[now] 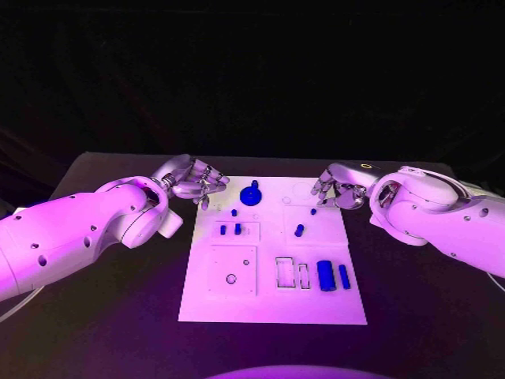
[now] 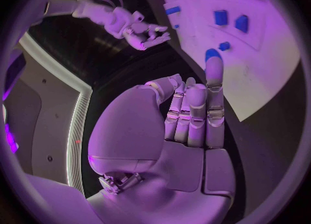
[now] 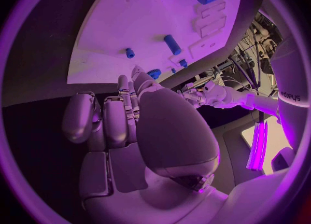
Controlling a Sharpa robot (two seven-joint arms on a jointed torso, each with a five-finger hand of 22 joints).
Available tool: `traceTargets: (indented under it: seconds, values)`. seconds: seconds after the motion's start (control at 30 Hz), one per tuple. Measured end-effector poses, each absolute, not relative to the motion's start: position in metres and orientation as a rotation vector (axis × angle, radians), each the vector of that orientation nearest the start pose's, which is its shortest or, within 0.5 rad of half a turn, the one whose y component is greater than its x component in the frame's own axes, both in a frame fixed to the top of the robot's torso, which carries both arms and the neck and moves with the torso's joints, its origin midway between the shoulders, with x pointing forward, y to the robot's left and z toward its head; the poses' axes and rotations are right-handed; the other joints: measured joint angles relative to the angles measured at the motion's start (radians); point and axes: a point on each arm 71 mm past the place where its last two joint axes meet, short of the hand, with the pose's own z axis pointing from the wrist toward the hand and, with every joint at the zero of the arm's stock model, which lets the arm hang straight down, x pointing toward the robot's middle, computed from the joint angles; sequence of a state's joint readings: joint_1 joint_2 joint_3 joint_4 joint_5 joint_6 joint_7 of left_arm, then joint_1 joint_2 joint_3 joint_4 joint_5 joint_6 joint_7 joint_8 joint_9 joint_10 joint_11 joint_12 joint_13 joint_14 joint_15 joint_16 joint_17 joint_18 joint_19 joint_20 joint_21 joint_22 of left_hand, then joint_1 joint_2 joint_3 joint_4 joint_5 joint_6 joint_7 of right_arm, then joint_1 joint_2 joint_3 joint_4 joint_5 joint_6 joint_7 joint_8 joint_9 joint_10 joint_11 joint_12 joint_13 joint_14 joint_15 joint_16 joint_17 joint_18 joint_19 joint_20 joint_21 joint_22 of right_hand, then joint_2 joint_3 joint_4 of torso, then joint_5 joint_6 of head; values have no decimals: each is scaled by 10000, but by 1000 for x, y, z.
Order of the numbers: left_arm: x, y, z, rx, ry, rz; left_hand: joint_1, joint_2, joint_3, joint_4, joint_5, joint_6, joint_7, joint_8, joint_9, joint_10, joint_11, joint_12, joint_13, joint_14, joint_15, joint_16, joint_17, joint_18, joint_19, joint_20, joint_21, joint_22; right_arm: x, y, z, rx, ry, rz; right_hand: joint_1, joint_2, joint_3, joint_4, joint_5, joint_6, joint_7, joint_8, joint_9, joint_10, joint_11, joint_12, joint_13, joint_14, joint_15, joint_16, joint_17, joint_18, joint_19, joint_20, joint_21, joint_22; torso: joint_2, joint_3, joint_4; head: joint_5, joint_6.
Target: Assemble the parts on the task board
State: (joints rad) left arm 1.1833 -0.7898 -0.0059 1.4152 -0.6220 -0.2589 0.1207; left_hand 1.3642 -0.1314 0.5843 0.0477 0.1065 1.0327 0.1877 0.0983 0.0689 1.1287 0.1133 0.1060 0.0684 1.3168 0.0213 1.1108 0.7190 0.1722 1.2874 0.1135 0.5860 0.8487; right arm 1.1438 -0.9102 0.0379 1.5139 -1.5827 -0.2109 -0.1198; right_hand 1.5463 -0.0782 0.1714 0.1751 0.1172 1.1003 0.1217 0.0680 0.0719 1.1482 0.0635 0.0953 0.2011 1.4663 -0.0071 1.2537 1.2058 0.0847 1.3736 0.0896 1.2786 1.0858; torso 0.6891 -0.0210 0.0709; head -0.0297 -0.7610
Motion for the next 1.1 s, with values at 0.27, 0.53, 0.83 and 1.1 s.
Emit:
traceTargets:
  seconds: [0.27,0.53,0.83,1.1]
  values:
    - [495,211,-187,-10607,15390,-14941,-160,9,-352,42,0,38,-37,51,2,97,-98,256,40,-212,-33,-157,-422,-1,-68,-12,-224,-178,482,-226,-194,-3514,17075,4028,-223,-274,604,116,-325,2,-2,0,-17,61,-11,-203,-652,0,0,-66,-159,0,-1,0,-7,-90,0,-13,6,-105,12]
    - [490,212,-186,-12210,14594,-15759,-159,9,-482,8,0,74,-74,93,10,131,-132,365,51,-319,-71,-224,-574,-3,-103,23,-323,-226,482,-220,-201,-4006,17238,3597,-262,-314,802,105,-379,26,-27,0,-16,62,-11,-203,-820,0,0,-122,-207,0,-1,0,-45,-114,3,-9,1,-98,8]
    - [487,211,-185,-12644,14325,-16019,-159,10,-564,-22,0,73,-74,131,18,131,-133,414,58,-338,-90,-225,-641,-6,-139,-13,-323,-254,482,-214,-214,-4216,17490,3487,-262,-313,1182,49,-480,77,-79,0,-16,99,-47,-203,-1052,1,-76,-122,-231,0,-1,0,-45,-113,11,6,5,-80,-12]
    - [487,213,-185,-12795,14239,-16043,-159,10,-646,-103,0,72,-75,172,18,131,-132,482,66,-390,-73,-225,-685,-7,-139,-13,-364,-277,484,-209,-216,-4280,17510,3561,-262,-313,1666,-66,-595,161,-90,0,-5,236,-86,-199,-1250,1,-76,-122,-229,0,36,-36,-45,-103,12,7,6,-49,-42]
